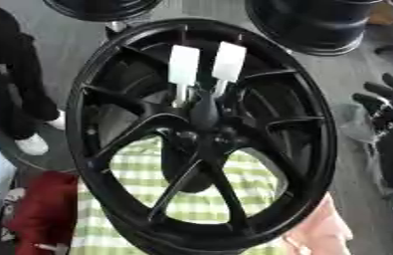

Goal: Pull the pin out of the wheel hub.

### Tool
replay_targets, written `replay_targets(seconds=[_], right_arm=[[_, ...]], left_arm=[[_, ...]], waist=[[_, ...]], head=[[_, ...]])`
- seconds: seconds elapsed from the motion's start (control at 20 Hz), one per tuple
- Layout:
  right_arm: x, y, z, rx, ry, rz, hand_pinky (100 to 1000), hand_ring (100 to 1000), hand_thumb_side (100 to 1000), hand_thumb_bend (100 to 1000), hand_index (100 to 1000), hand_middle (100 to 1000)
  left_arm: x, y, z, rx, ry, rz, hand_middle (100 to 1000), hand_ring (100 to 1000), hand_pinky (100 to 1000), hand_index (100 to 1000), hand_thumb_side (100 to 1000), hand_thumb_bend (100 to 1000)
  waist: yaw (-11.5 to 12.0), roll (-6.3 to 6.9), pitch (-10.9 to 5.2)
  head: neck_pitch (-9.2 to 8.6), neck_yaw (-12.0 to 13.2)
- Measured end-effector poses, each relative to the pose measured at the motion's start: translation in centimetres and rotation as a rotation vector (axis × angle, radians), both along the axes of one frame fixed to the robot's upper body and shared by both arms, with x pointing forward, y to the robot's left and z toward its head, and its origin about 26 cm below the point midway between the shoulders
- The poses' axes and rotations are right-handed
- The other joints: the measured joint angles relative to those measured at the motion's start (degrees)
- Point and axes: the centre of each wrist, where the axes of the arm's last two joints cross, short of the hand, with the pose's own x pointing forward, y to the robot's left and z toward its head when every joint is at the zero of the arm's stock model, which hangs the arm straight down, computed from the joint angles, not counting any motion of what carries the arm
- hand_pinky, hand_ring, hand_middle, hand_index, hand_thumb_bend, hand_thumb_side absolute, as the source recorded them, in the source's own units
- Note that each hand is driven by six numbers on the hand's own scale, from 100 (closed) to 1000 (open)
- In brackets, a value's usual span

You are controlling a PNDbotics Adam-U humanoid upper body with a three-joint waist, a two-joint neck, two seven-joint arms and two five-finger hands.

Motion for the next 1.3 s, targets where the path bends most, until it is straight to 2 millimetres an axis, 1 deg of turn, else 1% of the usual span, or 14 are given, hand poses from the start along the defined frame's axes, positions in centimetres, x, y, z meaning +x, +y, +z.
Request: replay_targets(seconds=[0.25, 0.4, 0.5, 0.55, 0.6, 0.65, 0.75, 1.0, 1.15, 1.3], right_arm=[[-0.1, 0.0, -0.1, -0.015, 0.010, -0.008, 1000, 759, 605, 100, 872, 742], [-0.2, -0.1, -0.2, -0.025, 0.016, -0.014, 1000, 759, 603, 100, 872, 742], [-0.2, -0.1, -0.3, -0.035, 0.020, -0.018, 1000, 759, 602, 100, 872, 742], [-0.3, -0.1, -0.4, -0.039, 0.023, -0.021, 1000, 759, 601, 100, 872, 742], [-0.4, -0.1, -0.4, -0.045, 0.026, -0.023, 1000, 759, 600, 100, 872, 742], [-0.4, -0.1, -0.4, -0.049, 0.026, -0.025, 1000, 759, 600, 100, 872, 742], [-0.5, -0.2, -0.6, -0.058, 0.032, -0.031, 1000, 759, 599, 100, 872, 742], [-0.7, -0.3, -0.9, -0.078, 0.038, -0.051, 1000, 759, 596, 100, 871, 742], [-0.9, -0.3, -1.1, -0.086, 0.044, -0.060, 1000, 758, 595, 100, 870, 742], [-0.9, -0.3, -1.1, -0.088, 0.043, -0.065, 1000, 758, 595, 100, 870, 741]], left_arm=[[-0.1, -0.2, 5.6, 0.286, -0.008, -0.050, 831, 595, 638, 757, 765, 125], [-0.5, -0.5, 8.1, 0.488, 0.032, -0.079, 826, 611, 650, 767, 755, 133], [-0.8, -1.1, 9.4, 0.620, 0.063, -0.105, 828, 629, 662, 780, 758, 142], [-0.9, -1.4, 9.9, 0.681, 0.078, -0.118, 829, 650, 673, 791, 760, 147], [-1.1, -1.8, 10.4, 0.750, 0.093, -0.132, 836, 683, 691, 810, 742, 246], [-1.1, -2.3, 10.8, 0.820, 0.111, -0.146, 840, 698, 699, 820, 788, 134], [-1.2, -3.4, 11.6, 0.977, 0.156, -0.177, 843, 734, 720, 838, 821, 139], [-1.0, -6.4, 13.4, 1.336, 0.263, -0.239, 835, 766, 743, 854, 839, 182], [-0.8, -8.7, 14.2, 1.486, 0.285, -0.288, 832, 774, 748, 859, 847, 195], [-0.2, -10.9, 14.7, 1.581, 0.292, -0.324, 831, 778, 751, 861, 852, 204]], waist=[[0.0, 0.92, 0.00], [0.0, 1.39, 0.00], [0.3, 1.51, 0.00], [0.4, 1.57, 0.00], [0.6, 1.63, -0.01], [0.7, 1.73, -0.01], [1.1, 1.90, -0.02], [2.4, 2.05, -0.04], [2.6, 1.93, -0.11], [2.8, 1.69, -0.26]], head=[[-0.05, -0.4], [-0.07, -0.7], [-0.07, -1.0], [-0.08, -1.0], [-0.08, -1.2], [-0.08, -1.3], [-0.08, -1.5], [-0.09, -3.0], [-0.10, -4.0], [-0.14, -4.5]])
